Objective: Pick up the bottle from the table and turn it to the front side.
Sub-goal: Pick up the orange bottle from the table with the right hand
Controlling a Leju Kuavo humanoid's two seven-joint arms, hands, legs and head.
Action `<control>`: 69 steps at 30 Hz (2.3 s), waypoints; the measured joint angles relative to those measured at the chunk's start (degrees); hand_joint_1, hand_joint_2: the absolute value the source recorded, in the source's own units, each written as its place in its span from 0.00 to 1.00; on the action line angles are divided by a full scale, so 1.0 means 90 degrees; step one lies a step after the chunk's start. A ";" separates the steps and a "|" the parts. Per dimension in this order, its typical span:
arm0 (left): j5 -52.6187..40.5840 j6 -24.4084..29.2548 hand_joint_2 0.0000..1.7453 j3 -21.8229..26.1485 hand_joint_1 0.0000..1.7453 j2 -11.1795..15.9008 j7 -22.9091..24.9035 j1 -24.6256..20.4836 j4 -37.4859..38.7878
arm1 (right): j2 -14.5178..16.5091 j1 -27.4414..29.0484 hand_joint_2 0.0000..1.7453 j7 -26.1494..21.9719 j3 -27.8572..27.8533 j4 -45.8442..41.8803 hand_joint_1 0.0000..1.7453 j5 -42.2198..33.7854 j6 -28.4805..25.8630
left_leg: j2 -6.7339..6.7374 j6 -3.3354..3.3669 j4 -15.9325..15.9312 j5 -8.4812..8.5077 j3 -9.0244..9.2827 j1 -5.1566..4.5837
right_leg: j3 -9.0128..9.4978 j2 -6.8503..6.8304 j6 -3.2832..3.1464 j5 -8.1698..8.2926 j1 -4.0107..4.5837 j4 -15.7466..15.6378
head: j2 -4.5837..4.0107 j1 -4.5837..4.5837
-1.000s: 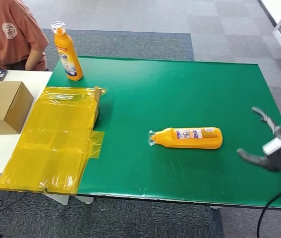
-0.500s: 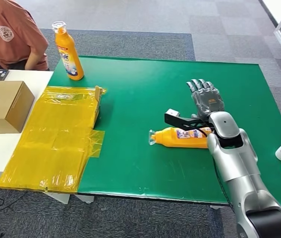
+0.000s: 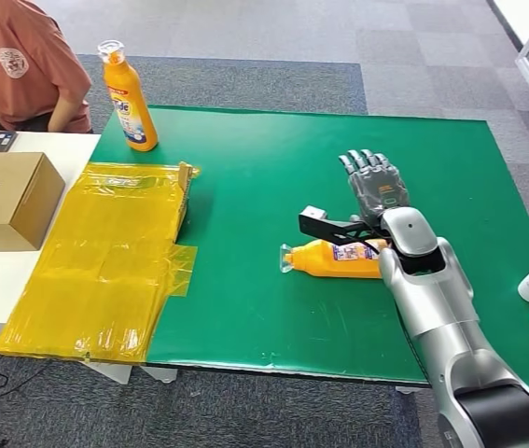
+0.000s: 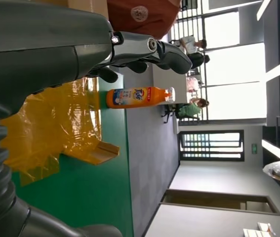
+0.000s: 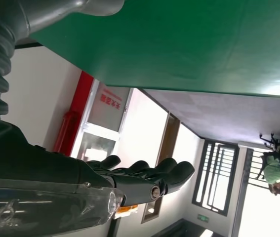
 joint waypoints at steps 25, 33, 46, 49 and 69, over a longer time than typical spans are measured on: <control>0.0003 -0.0112 1.00 0.0011 0.00 -0.0028 0.0034 0.0021 -0.0001 | 0.0048 0.0000 1.00 -0.0049 -0.0036 0.0008 0.00 -0.0119 -0.0007 | 0.0000 0.0000 0.0000 0.0000 0.0000 0.0000 | -0.0002 0.0000 0.0000 0.0000 0.0000 0.0000 | 0.0000 0.0001; 0.0187 -0.0784 1.00 0.0575 0.00 -0.0565 -0.0027 0.0262 -0.0233 | -0.0650 0.0433 1.00 -0.0167 -0.0316 -0.1182 0.00 -0.0706 0.0799 | -0.0016 0.0013 0.0003 -0.0009 0.0000 -0.0001 | 0.0017 -0.0017 0.0017 -0.0011 -0.0001 -0.0018 | 0.0000 0.0002; 0.0395 -0.1221 1.00 0.1654 0.00 -0.1259 -0.0011 0.0308 -0.0556 | -0.1248 0.1185 1.00 -0.0167 -0.0402 -0.2248 0.00 -0.0536 0.0827 | 0.0011 0.0016 0.0002 -0.0031 0.0011 -0.0010 | 0.0013 0.0016 0.0020 -0.0012 -0.0012 -0.0021 | 0.0000 0.0001; 0.0398 -0.1222 1.00 0.1718 0.00 -0.1288 -0.0011 0.0307 -0.0563 | -0.1248 0.1185 1.00 -0.0161 -0.0386 -0.2251 0.00 -0.0536 0.0826 | 0.0011 0.0017 0.0002 -0.0031 0.0011 -0.0011 | 0.0014 0.0015 0.0021 -0.0012 -0.0013 -0.0022 | 0.0000 0.0002; 0.0600 -0.1137 1.00 0.1926 0.00 -0.1331 0.0001 0.0350 -0.0667 | -0.1362 0.1666 1.00 -0.0137 -0.0176 -0.2368 0.00 -0.0633 0.1106 | 0.0009 0.0020 0.0002 -0.0035 0.0009 -0.0014 | 0.0016 0.0013 0.0026 -0.0017 -0.0017 -0.0022 | 0.0000 0.0002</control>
